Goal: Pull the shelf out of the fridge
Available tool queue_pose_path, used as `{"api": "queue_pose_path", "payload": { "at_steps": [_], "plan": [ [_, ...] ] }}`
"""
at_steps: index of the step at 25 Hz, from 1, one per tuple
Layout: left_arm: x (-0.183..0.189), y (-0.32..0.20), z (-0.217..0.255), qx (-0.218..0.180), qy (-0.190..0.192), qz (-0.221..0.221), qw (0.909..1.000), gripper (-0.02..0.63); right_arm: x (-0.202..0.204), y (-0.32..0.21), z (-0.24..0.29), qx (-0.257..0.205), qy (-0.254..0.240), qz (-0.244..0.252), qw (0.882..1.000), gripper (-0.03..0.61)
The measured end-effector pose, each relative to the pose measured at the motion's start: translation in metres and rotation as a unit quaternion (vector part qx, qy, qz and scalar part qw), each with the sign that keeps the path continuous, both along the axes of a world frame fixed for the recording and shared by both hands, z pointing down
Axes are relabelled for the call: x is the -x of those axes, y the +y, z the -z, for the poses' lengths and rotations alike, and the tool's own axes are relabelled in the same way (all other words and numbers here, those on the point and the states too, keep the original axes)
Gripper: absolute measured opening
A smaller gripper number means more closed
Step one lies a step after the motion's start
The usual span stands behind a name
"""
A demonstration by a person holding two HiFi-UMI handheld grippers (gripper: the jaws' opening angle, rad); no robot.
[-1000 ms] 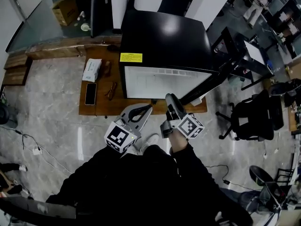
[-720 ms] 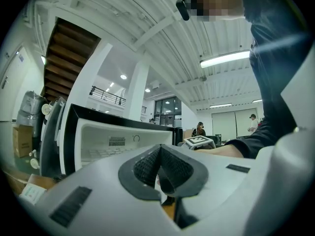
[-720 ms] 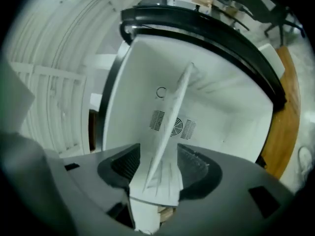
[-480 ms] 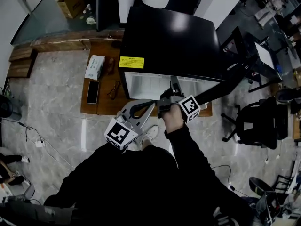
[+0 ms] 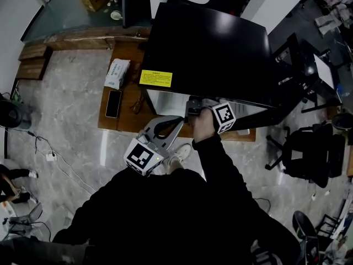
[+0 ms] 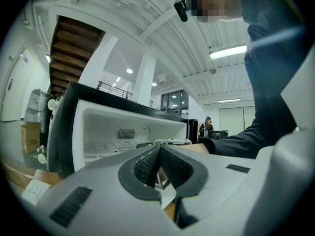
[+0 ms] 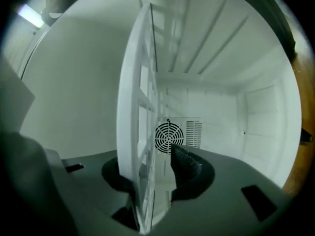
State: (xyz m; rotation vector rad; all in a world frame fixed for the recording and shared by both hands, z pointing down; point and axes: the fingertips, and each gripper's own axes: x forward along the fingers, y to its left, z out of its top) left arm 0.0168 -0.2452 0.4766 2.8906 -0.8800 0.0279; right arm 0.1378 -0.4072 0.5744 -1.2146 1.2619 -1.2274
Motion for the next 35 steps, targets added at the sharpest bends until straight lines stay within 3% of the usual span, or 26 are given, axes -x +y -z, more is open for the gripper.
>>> {"api": "queue_pose_path", "payload": {
  "at_steps": [4, 12, 18, 35],
  "plan": [
    [0.0, -0.005, -0.003, 0.008, 0.001, 0.007, 0.9999, 0.006, -0.003, -0.002, 0.007, -0.015, -0.015, -0.018, 1.0, 0.035],
    [0.006, -0.002, 0.003, -0.003, -0.001, 0.012, 0.9999, 0.006, -0.001, 0.002, 0.012, -0.002, -0.008, -0.02, 1.0, 0.029],
    [0.016, 0.014, 0.008, 0.009, 0.002, 0.016, 0.9998, 0.006, 0.003, 0.02, 0.013, 0.001, -0.008, -0.017, 1.0, 0.029],
    [0.029, 0.092, 0.024, -0.026, 0.015, -0.024, 0.9992, 0.006, 0.016, 0.119, 0.015, -0.016, -0.005, -0.009, 1.0, 0.031]
  ]
}}
